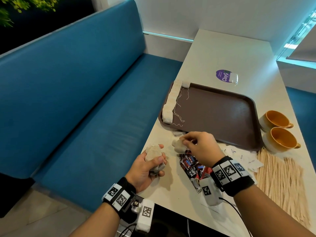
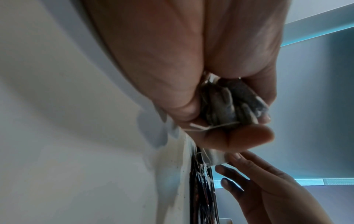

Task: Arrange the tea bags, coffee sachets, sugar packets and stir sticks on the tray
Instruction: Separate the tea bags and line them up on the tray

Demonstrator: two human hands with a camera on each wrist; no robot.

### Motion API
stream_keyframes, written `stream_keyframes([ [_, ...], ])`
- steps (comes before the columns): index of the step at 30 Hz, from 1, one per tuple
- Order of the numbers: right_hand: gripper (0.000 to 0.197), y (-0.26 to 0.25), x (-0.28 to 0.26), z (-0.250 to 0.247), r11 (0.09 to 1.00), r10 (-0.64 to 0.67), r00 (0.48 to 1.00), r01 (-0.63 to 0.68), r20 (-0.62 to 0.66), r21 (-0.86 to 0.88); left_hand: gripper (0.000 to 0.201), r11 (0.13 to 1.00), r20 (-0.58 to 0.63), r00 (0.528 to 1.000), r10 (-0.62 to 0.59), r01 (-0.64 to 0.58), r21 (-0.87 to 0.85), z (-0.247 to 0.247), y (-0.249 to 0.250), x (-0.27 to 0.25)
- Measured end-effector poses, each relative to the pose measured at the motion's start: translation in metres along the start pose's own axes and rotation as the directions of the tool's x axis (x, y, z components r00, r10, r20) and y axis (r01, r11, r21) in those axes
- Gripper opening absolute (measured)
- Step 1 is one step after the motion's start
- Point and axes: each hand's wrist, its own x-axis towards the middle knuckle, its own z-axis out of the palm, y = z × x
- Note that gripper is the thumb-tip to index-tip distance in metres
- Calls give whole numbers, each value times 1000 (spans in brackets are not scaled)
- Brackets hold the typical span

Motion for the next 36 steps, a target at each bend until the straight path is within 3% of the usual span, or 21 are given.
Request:
stream_keyframes([
  [3,11,-2,-1,-8,999,28,998,-25,-62,47,60,1000,-11,1000,-10,10,7,-1,-1,1],
  [6,7,-9,-5,-17,984,7,999,1,-40,177,60,1000,-10,1000,-12,12,10,-2,-2,1],
  [9,5,-27,-12,-21,903,-64,994,19,91,430,67,1000,-18,1000,-9,10,26,0,-3,0],
  [12,3,-41,-19,-9,816,-142,943,-60,301,574,77,997,-72,997,5,1,75,2,-4,2],
  [15,3,-44,-20,16,886,-151,904,-55,399,461,74,996,-60,998,-12,17,90,2,-3,2],
  [18,7,-45,-17,32,969,-111,950,38,291,243,78,996,-60,995,-82,84,30,5,3,-2],
  [23,20,-43,-17,40,931,-100,963,2,250,366,73,998,7,999,-38,37,60,-1,-1,1],
  [27,18,-26,0,29,941,-7,995,-28,104,338,61,999,28,999,-23,22,46,-3,-3,2],
  [31,10,4,28,7,992,127,989,-124,-78,34,64,999,54,998,-18,16,29,-2,-2,2],
  [33,23,15,38,4,971,188,982,-188,-20,-147,63,1000,56,998,-20,19,23,-2,-2,2],
  [36,42,14,43,11,943,226,972,-202,64,-264,62,1000,52,998,-18,16,26,-2,-1,2],
])
